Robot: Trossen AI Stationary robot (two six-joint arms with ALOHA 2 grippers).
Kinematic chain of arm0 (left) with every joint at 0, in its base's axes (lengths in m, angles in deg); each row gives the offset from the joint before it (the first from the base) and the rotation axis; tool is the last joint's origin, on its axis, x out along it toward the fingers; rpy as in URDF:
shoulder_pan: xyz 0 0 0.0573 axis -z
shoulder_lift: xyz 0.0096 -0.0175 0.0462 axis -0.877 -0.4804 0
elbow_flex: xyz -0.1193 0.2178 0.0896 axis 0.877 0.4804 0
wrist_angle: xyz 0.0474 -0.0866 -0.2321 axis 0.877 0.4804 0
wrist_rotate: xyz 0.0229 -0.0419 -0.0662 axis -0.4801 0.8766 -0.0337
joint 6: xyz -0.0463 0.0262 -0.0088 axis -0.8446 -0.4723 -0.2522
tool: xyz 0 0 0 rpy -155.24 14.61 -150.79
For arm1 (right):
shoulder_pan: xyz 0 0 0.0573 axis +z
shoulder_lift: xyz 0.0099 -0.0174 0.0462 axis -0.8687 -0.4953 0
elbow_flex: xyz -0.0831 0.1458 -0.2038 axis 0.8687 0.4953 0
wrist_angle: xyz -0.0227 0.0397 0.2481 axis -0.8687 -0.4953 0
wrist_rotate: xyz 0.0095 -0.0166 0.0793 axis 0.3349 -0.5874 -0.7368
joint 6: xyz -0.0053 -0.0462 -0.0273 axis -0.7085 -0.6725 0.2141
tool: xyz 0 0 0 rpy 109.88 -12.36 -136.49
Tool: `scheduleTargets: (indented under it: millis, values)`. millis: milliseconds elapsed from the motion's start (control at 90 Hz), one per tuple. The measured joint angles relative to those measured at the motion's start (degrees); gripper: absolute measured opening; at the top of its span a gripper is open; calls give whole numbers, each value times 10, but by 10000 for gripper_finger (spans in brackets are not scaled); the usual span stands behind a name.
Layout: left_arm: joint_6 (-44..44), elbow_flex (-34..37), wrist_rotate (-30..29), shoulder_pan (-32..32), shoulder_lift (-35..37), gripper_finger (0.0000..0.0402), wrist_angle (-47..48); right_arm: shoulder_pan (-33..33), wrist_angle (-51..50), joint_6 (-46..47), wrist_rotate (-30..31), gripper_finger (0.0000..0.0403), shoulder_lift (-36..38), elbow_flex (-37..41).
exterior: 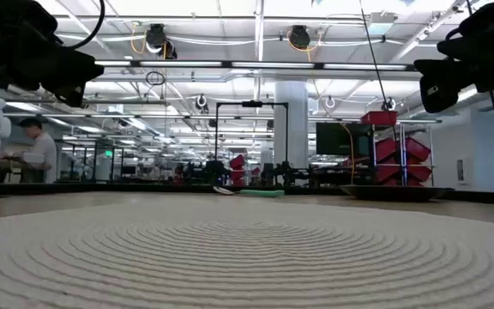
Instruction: Set table place
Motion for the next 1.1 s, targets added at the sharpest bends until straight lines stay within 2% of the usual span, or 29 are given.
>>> scheduleTargets:
  millis: [133, 300, 467, 600, 744, 922, 1100]
  values:
    - [-30, -21, -10, 0, -1, 83, 5, 0, 0, 56, 1, 157, -2, -10]
    - [-14, -106, -28, 0, -25, 83, 39, 0, -35, 75, 2, 157, -23, -84]
    - [-6, -229, -103, -1, -93, 83, 117, 0, -122, 41, 27, 157, -95, -230]
    - [30, -338, -110, -1, -172, 83, 148, 0, -222, 3, 79, 157, -189, -377]
    - [41, -459, -115, -1, -260, 83, 188, 0, -298, -57, 90, 157, -294, -524]
    - [17, -600, -122, -14, -352, 83, 236, 0, -321, -81, 89, 157, -394, -660]
    - [12, -712, -123, -32, -430, 83, 274, 0, -322, -82, 86, 157, -454, -740]
